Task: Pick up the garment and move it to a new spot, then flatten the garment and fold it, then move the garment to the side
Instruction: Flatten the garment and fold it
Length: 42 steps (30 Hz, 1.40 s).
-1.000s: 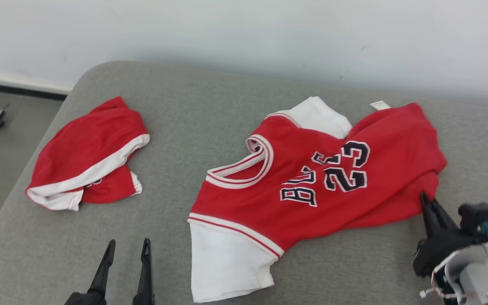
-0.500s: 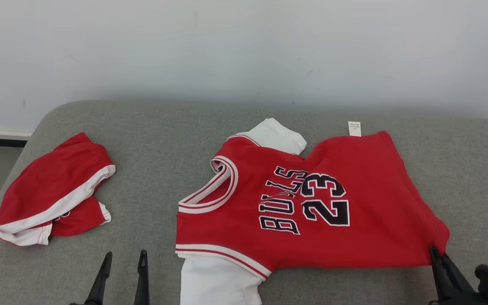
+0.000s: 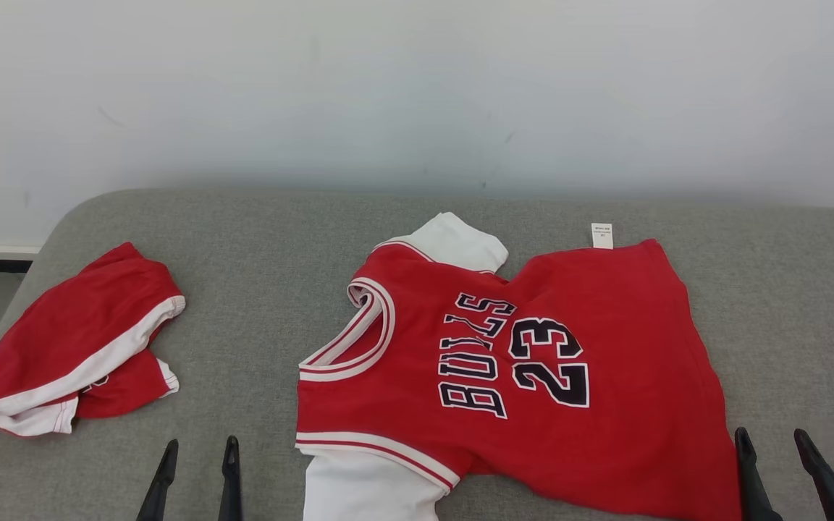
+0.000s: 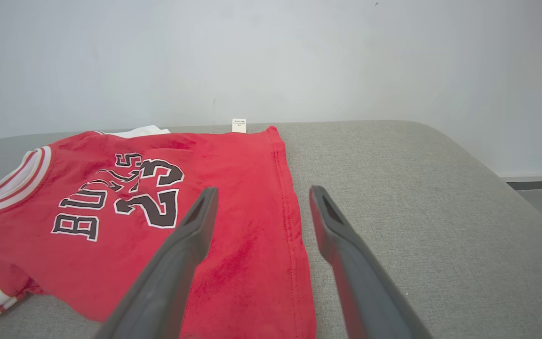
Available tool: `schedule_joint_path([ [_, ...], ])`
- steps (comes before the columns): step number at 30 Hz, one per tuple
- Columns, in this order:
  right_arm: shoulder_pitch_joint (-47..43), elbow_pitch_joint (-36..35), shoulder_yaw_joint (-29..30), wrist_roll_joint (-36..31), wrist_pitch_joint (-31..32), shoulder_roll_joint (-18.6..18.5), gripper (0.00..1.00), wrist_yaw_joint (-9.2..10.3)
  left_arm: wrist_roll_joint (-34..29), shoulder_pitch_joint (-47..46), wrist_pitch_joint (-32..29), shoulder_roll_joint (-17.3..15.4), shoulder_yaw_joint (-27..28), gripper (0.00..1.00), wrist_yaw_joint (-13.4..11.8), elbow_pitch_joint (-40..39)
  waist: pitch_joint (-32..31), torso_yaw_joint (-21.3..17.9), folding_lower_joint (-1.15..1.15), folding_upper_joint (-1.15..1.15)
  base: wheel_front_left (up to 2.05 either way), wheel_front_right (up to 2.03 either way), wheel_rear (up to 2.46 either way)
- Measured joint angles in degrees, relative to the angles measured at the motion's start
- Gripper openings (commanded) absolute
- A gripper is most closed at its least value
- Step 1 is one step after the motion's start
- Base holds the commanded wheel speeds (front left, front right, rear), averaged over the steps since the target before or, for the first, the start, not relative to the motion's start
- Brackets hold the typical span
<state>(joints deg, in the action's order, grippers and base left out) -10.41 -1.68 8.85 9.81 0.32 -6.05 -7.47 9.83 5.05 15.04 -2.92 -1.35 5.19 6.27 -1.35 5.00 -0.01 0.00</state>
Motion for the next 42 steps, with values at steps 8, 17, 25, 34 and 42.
schedule_joint_path([
  [8, -0.6, -3.1, -1.2, -0.3, -4.7, 1.2, 1.0, 0.0, -0.6, 0.8, 0.0, 0.0, 1.3, 1.0, 0.4, -0.4, -0.9, -1.3, 0.01, 0.0, 0.0, 0.0, 0.0],
  [17, -2.5, -4.4, -4.9, 0.3, -9.4, 0.8, 1.0, 0.0, -1.3, 2.1, 0.0, -0.2, 3.2, 1.0, 0.6, -0.8, -2.2, -2.5, 0.01, 0.0, 0.0, 0.0, 0.0],
  [25, -3.9, -3.2, -5.3, 0.3, -11.3, 0.5, 1.0, 0.0, -2.6, 4.0, 0.0, -1.4, 5.1, 1.0, -0.1, -1.6, -2.7, -3.0, 0.01, 0.0, 0.0, 0.0, 0.0],
  [34, -4.2, -0.7, -5.2, 0.9, -13.0, 1.3, 1.0, 0.0, -2.3, 4.8, 0.0, -3.8, 5.1, 1.0, 0.8, -0.7, -2.4, -3.2, 0.01, 0.01, 0.0, 0.0, 0.0],
  [42, -4.0, 1.2, -5.8, 0.8, -13.3, 1.3, 1.0, 0.0, -1.1, 4.1, 0.0, -5.2, 3.5, 1.0, 1.4, 1.0, -2.0, -3.5, 0.01, 0.01, 0.0, 0.0, 0.0],
])
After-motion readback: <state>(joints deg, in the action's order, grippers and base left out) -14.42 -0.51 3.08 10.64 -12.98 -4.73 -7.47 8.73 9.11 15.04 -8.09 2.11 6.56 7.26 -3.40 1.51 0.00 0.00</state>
